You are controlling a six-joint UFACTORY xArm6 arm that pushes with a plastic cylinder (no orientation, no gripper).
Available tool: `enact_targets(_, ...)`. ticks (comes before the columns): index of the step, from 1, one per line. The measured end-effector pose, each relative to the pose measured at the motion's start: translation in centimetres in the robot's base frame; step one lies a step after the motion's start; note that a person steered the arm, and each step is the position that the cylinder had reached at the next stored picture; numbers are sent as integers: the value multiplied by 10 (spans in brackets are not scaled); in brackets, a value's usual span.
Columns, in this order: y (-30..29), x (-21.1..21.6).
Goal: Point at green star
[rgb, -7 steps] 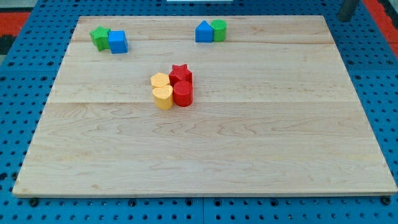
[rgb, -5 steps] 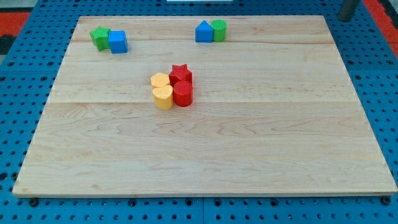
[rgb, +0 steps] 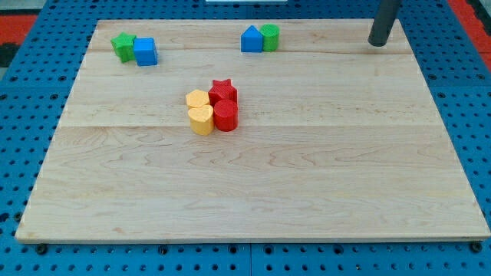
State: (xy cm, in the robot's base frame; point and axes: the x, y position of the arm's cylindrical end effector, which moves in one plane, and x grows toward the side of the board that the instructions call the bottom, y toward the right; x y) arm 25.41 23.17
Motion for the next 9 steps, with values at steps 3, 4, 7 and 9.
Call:
enact_targets(3,-63,27)
enact_targets(4,-76,26)
enact_targets(7,-180,-59)
enact_targets(9,-397,-45)
